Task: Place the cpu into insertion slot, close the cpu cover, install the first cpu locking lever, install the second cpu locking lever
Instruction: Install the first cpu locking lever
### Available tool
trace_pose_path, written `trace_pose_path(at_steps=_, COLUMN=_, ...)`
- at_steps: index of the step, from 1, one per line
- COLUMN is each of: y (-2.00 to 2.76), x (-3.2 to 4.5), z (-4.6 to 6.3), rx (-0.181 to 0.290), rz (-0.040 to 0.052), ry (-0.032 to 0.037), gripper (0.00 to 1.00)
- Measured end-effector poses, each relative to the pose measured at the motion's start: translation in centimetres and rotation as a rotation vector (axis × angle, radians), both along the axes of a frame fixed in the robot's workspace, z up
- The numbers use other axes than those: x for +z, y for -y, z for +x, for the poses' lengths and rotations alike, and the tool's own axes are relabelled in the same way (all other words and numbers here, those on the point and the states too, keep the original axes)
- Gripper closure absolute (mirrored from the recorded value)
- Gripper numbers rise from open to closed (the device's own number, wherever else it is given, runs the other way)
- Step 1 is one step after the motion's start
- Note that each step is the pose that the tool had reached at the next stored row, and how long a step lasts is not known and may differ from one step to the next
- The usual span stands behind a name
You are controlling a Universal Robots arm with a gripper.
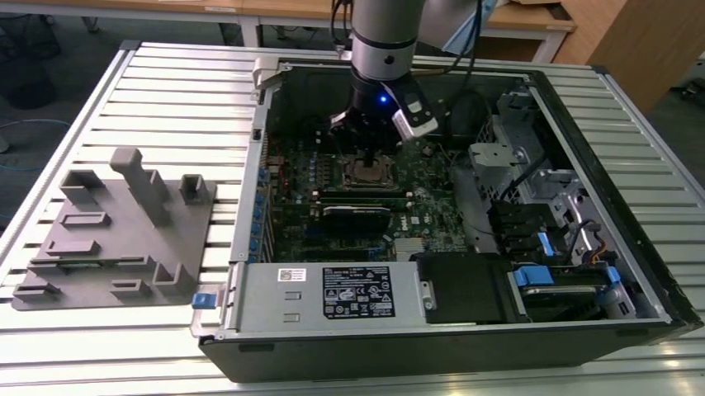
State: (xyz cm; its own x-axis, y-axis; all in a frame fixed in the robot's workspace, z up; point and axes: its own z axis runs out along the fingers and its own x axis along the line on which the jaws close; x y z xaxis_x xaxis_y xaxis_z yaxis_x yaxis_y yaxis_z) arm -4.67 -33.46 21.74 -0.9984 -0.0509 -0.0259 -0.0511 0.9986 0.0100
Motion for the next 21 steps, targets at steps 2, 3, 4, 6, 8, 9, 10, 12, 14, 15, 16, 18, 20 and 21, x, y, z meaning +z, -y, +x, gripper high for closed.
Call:
trace_pose_path(at_steps=2, y=0.0, x=0.14, z=0.0, rx=0.0, rz=0.0001, ry=0.0001, gripper=0.9)
trace_pose_path(at_steps=3, y=0.0, x=0.26, z=0.0, rx=0.0, rz=0.0002, ry=0.0002, gripper=0.9)
trace_pose_path(at_steps=4, y=0.0, x=0.38, z=0.0, rx=0.0, rz=0.0001, ry=0.0002, gripper=0.9)
trace_pose_path(at_steps=6, y=0.0, x=0.68, z=0.0, rx=0.0, rz=0.0003, ry=0.0002, gripper=0.9)
trace_pose_path(at_steps=8, y=0.0, x=0.99, z=0.0, rx=0.0, rz=0.0001, ry=0.0001, gripper=0.9)
trace_pose_path(at_steps=9, y=0.0, x=1.1, z=0.0, rx=0.0, rz=0.0001, ry=0.0001, gripper=0.9)
trace_pose_path(at_steps=10, y=0.0, x=1.17, z=0.0, rx=0.0, rz=0.0001, ry=0.0001, gripper=0.9)
trace_pose_path(at_steps=12, y=0.0, x=1.22, z=0.0, rx=0.0, rz=0.0005, ry=0.0003, gripper=0.9)
trace_pose_path(at_steps=14, y=0.0, x=1.99, z=0.0, rx=0.0, rz=0.0002, ry=0.0002, gripper=0.9)
trace_pose_path(at_steps=15, y=0.0, x=1.99, z=0.0, rx=0.0, rz=0.0003, ry=0.0002, gripper=0.9)
trace_pose_path(at_steps=16, y=0.0, x=2.0, z=0.0, rx=0.0, rz=0.0002, ry=0.0002, gripper=0.9)
trace_pose_path(at_steps=18, y=0.0, x=2.0, z=0.0, rx=0.0, rz=0.0002, ry=0.0002, gripper=0.9)
trace_pose_path(at_steps=20, y=0.0, x=2.01, z=0.0, rx=0.0, rz=0.0002, ry=0.0001, gripper=0.9)
trace_pose_path(at_steps=21, y=0.0, x=2.02, z=0.0, rx=0.0, rz=0.0001, ry=0.0001, gripper=0.9)
